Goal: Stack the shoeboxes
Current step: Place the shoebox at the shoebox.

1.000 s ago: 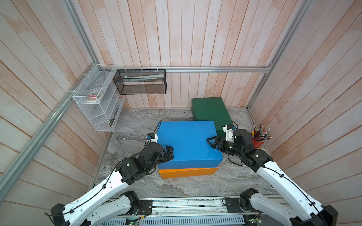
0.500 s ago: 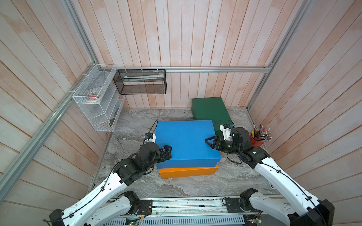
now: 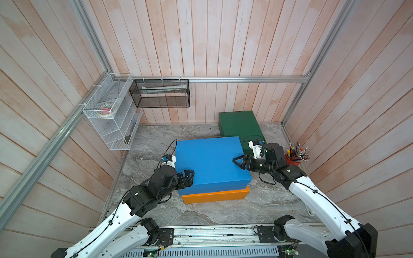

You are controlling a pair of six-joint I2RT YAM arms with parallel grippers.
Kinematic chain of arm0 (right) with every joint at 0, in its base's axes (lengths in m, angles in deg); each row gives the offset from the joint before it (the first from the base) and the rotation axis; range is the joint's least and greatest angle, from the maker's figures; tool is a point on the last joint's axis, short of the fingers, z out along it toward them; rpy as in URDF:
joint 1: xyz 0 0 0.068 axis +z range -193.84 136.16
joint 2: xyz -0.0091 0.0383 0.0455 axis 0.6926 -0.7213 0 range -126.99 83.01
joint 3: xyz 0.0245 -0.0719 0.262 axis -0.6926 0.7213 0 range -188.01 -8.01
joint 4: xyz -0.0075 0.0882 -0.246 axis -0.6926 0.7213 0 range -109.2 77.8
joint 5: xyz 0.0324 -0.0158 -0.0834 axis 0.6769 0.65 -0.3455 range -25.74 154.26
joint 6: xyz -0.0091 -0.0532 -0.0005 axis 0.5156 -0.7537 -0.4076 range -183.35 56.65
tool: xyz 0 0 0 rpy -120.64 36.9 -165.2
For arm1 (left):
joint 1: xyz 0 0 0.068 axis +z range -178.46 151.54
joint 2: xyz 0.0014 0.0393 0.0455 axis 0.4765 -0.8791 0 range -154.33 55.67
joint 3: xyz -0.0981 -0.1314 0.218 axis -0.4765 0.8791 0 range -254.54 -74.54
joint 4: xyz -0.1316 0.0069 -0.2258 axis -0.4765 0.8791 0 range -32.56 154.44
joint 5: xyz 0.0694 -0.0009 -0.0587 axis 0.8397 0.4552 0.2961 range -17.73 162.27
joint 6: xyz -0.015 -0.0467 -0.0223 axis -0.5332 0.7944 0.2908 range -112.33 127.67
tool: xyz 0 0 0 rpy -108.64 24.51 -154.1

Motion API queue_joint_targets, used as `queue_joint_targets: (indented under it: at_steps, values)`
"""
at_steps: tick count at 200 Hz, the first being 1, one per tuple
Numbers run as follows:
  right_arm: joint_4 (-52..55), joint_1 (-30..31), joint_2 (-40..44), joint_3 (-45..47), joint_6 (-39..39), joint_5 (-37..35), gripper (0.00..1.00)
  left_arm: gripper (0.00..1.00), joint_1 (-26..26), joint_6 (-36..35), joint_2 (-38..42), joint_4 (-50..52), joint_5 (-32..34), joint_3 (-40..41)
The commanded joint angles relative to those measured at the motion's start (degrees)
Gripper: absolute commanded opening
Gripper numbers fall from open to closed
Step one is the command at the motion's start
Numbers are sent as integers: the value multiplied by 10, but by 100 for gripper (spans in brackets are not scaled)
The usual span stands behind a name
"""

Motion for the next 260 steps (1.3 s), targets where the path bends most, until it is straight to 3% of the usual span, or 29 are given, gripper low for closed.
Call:
queue_joint_targets:
  at_steps: [1, 66, 165, 260]
  values:
    - [177, -3, -49, 52, -64, -14, 77, 100, 15, -53, -8, -11, -41, -22]
    - [184, -19, -58, 41, -74, -7, 77, 100, 107, -92, -30, -7, -84, -30]
    - [167, -31, -38, 3, -78, 0, 83, 100, 136, -114, -93, -17, -108, -66]
    - [128, -35, -8, -42, -93, 4, 96, 100, 207, -141, -136, -29, -217, -84]
